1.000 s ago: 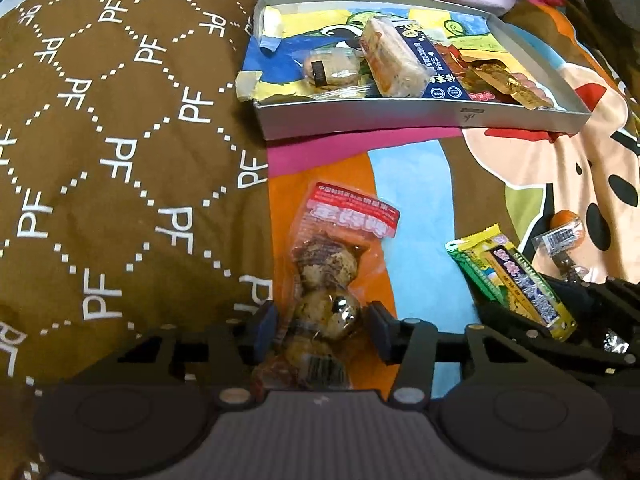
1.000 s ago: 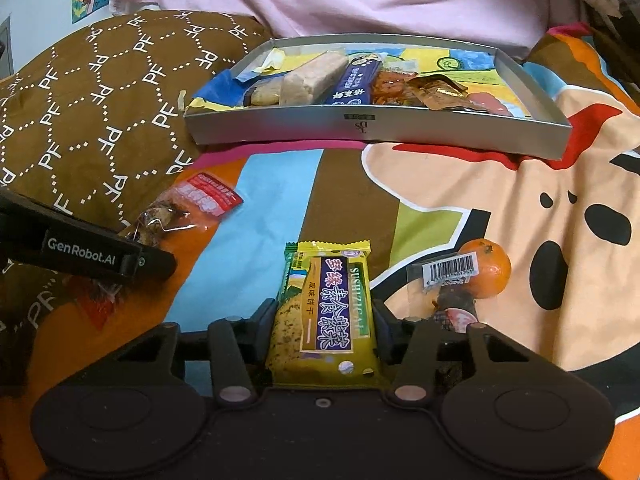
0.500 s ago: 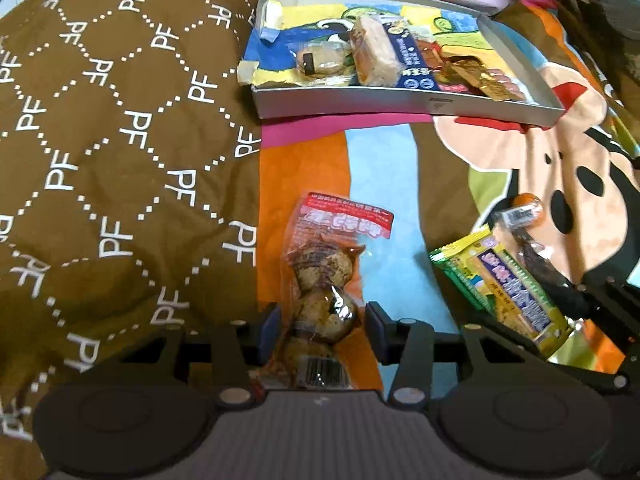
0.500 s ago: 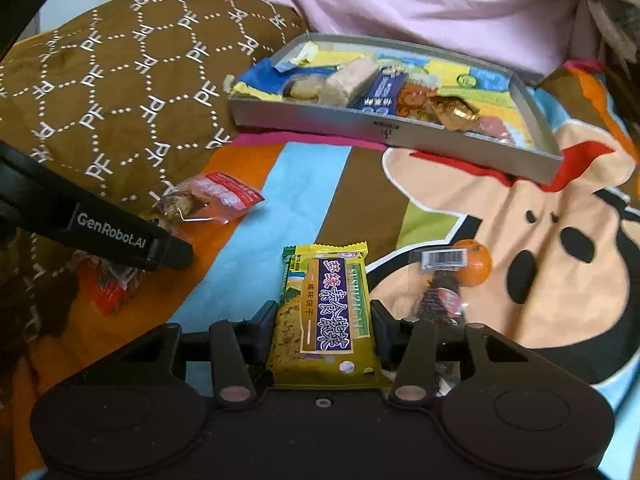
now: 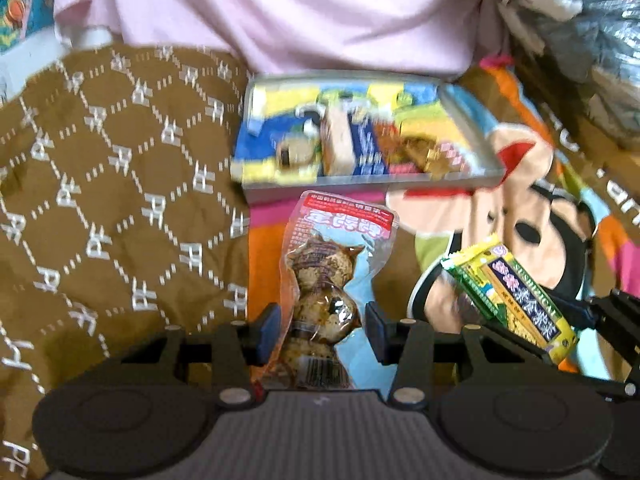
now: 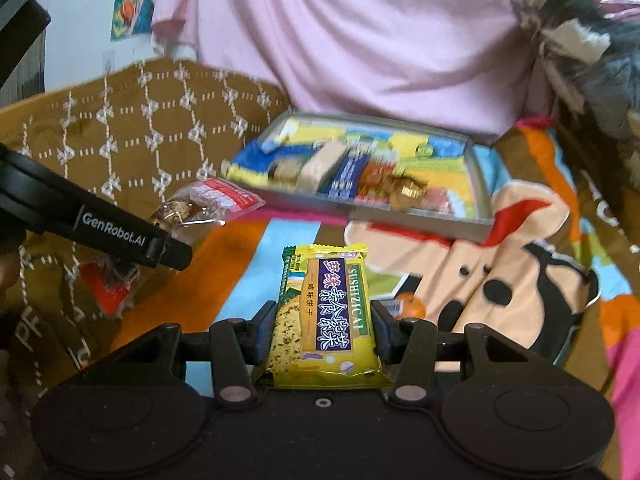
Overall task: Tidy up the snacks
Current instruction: 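Carry the quail-egg pack and biscuit pack over the grey tray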
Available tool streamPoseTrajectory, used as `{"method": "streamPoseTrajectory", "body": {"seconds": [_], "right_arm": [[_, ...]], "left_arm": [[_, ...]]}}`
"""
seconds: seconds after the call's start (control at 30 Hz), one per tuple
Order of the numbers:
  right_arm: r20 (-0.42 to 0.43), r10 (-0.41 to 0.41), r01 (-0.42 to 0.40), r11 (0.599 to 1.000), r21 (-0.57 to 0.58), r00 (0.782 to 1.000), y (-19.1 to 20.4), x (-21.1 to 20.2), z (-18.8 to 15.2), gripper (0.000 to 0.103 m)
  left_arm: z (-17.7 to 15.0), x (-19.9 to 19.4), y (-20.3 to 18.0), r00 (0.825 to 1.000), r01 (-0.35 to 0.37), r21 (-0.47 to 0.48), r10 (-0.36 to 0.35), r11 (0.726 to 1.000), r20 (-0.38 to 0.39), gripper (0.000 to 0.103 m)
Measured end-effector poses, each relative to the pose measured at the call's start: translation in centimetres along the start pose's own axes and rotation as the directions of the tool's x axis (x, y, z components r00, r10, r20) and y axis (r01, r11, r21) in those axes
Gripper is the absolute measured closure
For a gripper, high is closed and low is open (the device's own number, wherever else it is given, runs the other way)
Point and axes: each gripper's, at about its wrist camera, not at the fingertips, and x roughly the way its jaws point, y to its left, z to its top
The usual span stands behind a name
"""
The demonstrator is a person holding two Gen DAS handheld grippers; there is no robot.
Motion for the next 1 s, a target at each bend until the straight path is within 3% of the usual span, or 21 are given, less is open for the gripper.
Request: {"method": "streamPoseTrajectory", "body": {"seconds": [0.23, 0.5, 1.0], "right_arm": [[0.107, -0.012, 0.011, 1.000, 0.005, 0.994, -1.0, -2.3, 1.9, 0.053], [0.207, -0.045, 0.043, 0.999, 0.016, 0.977, -3.9, -1.9, 4.7, 0.053], [0.317, -0.144, 0.112, 0.987, 0.119, 0.937, -11.6, 5.6, 7.8, 0.053]], "left_arm": [[2.8, -2.2, -1.3, 0.992, -0.020, -0.010, 0.021, 1.000, 0.125, 0.053], [6.5, -2.1, -2.3, 0.974, -0.031, -0.040, 0.039, 0.999, 0.222, 0.053], [12.7, 5.1, -2.9, 0.956, -0.054, -0.091, 0.078, 0.994, 0.284, 0.053]]}}
